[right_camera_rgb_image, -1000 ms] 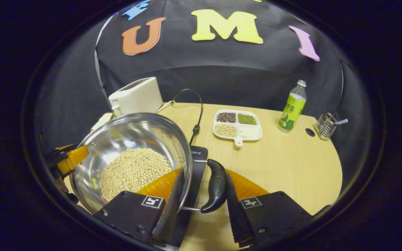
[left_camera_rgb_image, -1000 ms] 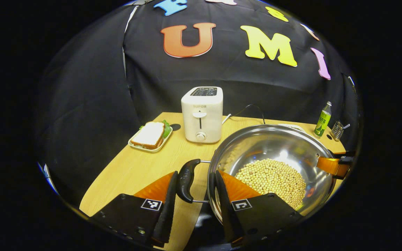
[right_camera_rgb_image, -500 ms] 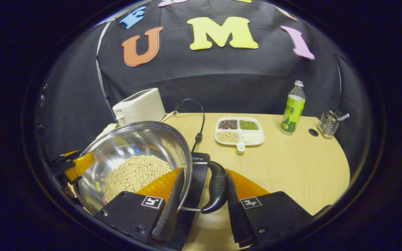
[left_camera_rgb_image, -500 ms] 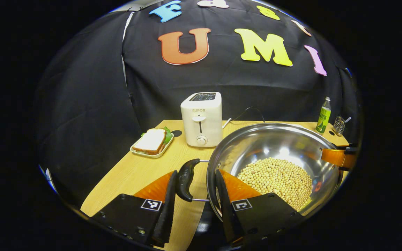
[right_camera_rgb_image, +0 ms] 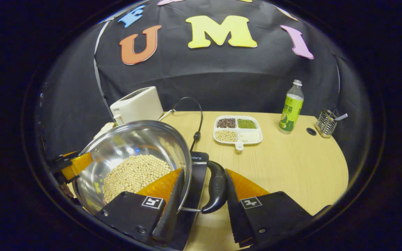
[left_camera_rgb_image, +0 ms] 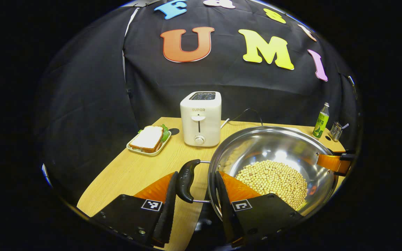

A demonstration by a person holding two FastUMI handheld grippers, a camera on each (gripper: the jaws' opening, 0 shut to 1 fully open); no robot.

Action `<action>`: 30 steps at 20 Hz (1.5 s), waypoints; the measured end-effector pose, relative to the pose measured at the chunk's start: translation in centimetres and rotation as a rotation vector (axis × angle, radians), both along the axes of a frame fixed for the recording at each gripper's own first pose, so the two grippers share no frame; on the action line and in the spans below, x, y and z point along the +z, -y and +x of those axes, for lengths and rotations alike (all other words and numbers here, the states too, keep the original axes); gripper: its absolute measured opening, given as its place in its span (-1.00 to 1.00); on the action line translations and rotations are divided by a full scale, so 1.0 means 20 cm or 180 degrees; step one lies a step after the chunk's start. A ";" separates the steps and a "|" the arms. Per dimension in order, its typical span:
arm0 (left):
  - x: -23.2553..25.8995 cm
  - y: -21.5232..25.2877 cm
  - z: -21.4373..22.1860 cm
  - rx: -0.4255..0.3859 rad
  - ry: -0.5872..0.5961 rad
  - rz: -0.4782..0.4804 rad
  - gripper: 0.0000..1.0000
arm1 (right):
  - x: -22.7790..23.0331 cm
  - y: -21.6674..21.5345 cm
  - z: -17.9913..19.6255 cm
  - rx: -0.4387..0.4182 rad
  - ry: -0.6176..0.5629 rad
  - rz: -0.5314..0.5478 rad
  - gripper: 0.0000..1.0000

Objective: First push the handle of the pot to place it horizontally, then grasp the pot with both hands and set it on the induction cooktop.

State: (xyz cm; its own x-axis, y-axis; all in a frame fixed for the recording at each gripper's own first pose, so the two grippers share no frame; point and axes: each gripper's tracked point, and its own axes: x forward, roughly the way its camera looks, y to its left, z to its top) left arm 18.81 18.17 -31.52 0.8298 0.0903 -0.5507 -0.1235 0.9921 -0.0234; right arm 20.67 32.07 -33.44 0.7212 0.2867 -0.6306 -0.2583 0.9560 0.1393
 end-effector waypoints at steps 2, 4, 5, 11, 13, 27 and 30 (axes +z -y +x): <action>0.00 0.00 0.01 0.0020 0.0011 -0.0030 0.00 | 0.00 0.00 0.00 -0.0026 0.0014 0.0055 0.35; 0.00 0.00 0.00 0.0062 0.0011 -0.0070 0.25 | 0.01 0.01 0.00 -0.0042 0.0023 0.0079 0.38; 0.00 -0.01 0.00 0.0110 0.0009 -0.0100 0.27 | 0.01 0.01 0.00 -0.0033 0.0036 0.0093 0.39; 0.04 -0.07 -0.05 0.0341 0.0077 -0.0169 0.81 | 0.09 0.01 -0.07 0.0032 0.0093 0.0402 0.63; 0.11 -0.09 -0.07 0.0438 0.0215 -0.0176 0.83 | 0.16 0.04 -0.08 0.0059 0.0253 0.0512 0.73; 0.45 0.12 -0.34 0.0232 0.0619 -0.0289 0.92 | 0.51 0.67 -0.44 -0.0331 0.0852 0.0427 0.92; 0.50 0.18 -0.41 0.0201 0.0737 -0.0269 0.92 | 0.55 0.83 -0.50 -0.0430 0.0961 0.0374 0.93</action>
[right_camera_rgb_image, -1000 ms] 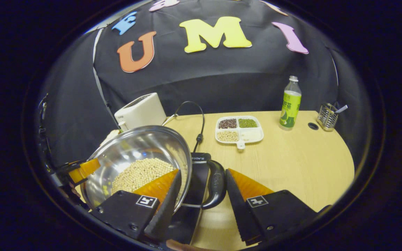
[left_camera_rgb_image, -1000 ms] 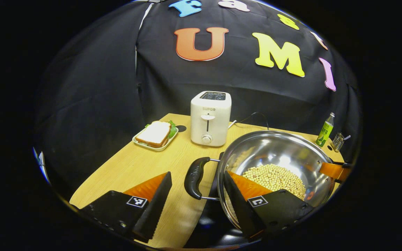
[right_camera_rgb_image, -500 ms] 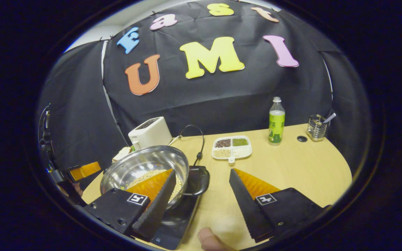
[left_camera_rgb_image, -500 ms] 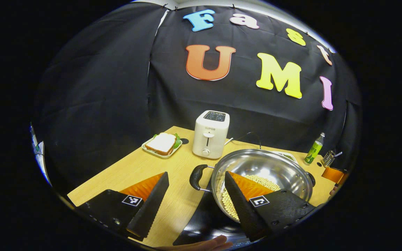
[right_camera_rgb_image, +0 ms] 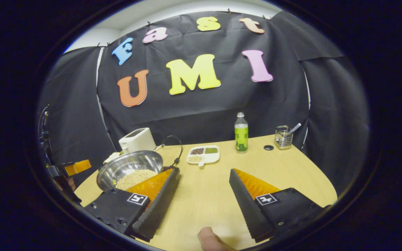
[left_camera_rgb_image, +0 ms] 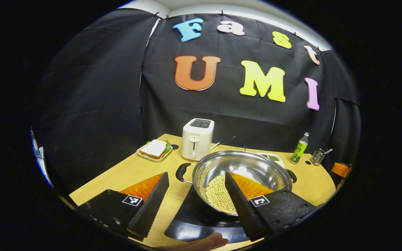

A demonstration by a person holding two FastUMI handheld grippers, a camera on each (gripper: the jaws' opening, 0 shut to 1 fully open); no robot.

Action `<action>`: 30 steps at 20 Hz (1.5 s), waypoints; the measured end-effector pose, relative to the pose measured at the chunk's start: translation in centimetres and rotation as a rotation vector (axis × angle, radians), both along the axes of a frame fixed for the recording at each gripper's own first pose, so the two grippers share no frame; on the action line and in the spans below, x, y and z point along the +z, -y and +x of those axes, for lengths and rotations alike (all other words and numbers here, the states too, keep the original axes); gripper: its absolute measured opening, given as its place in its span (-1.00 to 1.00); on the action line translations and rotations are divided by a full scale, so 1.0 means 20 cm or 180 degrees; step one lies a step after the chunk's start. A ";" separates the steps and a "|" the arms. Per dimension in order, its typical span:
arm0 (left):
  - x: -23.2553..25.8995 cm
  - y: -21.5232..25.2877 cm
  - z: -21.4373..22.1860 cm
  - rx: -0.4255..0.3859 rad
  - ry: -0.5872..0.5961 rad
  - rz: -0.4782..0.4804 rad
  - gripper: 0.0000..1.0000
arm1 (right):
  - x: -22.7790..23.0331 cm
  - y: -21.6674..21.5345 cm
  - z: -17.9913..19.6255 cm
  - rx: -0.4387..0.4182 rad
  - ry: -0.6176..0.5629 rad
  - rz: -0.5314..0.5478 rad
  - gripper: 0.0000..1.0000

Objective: First push the handle of the pot to place it horizontally, then grasp the pot with both hands and set it on the induction cooktop.

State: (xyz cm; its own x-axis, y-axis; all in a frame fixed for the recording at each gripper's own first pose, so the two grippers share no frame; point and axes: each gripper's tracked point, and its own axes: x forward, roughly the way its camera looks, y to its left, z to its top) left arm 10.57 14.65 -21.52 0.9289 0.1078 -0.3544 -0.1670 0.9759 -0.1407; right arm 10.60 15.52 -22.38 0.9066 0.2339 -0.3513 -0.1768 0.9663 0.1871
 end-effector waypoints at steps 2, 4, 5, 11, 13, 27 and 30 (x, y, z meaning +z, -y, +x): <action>0.06 0.04 -0.04 -0.0007 0.0117 -0.0023 0.92 | 0.03 0.09 -0.05 -0.0064 0.0084 -0.0006 0.93; 0.10 0.11 -0.08 -0.0082 0.0216 -0.0063 0.92 | 0.07 0.19 -0.08 -0.0128 0.0149 -0.0030 0.92; 0.14 0.14 -0.11 -0.0113 0.0285 -0.0039 0.92 | 0.09 0.23 -0.10 -0.0169 0.0183 -0.0035 0.95; 0.39 0.32 -0.31 -0.0247 0.0590 0.0056 0.92 | 0.26 0.45 -0.25 -0.0315 0.0414 0.0009 0.93; 0.46 0.38 -0.40 -0.0312 0.0691 0.0129 0.91 | 0.32 0.52 -0.30 -0.0383 0.0516 -0.0004 0.92; 0.73 0.69 -0.73 -0.0613 0.1033 0.0553 0.91 | 0.70 0.71 -0.74 -0.0377 0.1152 -0.0182 0.93; 0.76 0.72 -0.77 -0.0616 0.1103 0.0592 0.90 | 0.73 0.73 -0.76 -0.0280 0.1301 -0.0180 0.92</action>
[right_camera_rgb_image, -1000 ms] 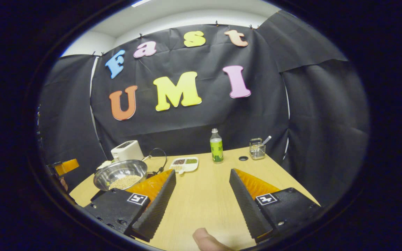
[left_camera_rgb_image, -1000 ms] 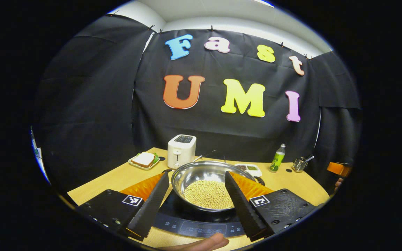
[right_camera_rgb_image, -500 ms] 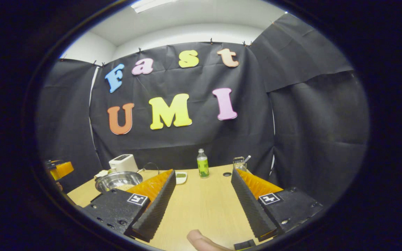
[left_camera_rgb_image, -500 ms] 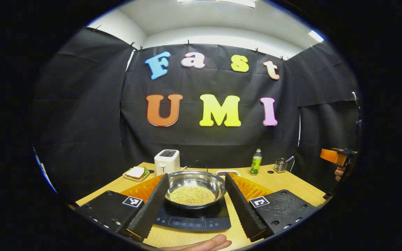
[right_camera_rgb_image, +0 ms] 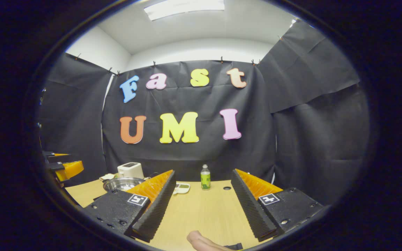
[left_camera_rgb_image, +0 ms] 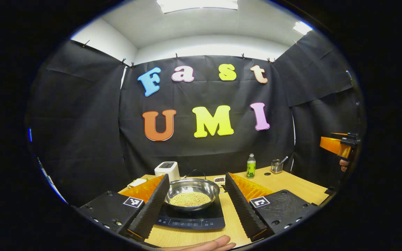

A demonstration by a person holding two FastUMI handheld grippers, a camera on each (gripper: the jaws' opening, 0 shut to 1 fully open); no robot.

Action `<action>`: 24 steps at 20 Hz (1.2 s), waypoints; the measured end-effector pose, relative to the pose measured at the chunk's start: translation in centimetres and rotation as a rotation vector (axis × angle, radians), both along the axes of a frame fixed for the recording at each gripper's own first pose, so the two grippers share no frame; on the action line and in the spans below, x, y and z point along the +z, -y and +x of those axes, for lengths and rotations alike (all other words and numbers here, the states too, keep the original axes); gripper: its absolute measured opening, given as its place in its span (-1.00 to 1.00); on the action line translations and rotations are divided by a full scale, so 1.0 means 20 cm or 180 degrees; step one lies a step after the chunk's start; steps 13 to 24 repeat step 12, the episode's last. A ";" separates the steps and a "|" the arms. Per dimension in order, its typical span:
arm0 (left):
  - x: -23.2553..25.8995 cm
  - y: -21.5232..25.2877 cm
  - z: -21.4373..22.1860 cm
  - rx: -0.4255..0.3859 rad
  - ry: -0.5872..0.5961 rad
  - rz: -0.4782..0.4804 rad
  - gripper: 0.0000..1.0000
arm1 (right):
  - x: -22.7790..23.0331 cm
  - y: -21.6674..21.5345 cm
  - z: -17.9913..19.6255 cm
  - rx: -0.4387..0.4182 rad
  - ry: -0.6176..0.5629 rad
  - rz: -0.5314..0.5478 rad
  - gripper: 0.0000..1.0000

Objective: First push the handle of the pot to place it horizontally, then grasp the pot with both hands and set it on the induction cooktop.

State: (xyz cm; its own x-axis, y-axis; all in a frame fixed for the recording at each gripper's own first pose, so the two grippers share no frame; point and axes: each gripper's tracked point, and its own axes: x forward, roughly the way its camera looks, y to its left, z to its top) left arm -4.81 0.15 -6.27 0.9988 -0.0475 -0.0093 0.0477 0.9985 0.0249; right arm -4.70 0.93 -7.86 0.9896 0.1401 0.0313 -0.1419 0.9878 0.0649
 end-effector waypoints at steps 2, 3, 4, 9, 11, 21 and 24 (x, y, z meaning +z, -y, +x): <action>0.02 0.00 -0.03 0.0012 0.0049 0.0025 0.91 | -0.05 0.04 0.01 -0.0029 -0.0023 0.0009 0.93; 0.03 -0.01 -0.04 0.0024 0.0072 0.0031 0.92 | -0.06 0.05 0.01 -0.0046 -0.0043 0.0012 0.93; 0.04 -0.01 -0.05 0.0039 0.0086 0.0015 0.92 | -0.06 0.05 0.01 -0.0045 -0.0058 0.0014 0.93; 0.05 -0.02 -0.06 0.0044 0.0113 -0.0084 0.92 | -0.08 0.03 0.00 0.0020 -0.0089 0.0063 0.93; 0.04 -0.02 -0.06 0.0047 0.0128 -0.0080 0.92 | -0.07 0.04 0.01 0.0016 -0.0058 0.0100 0.93; 0.05 -0.02 -0.06 0.0052 0.0140 -0.0059 0.79 | -0.07 0.04 0.01 0.0032 -0.0041 0.0119 0.93; 0.05 -0.02 -0.06 0.0052 0.0140 -0.0059 0.79 | -0.07 0.04 0.01 0.0032 -0.0041 0.0119 0.93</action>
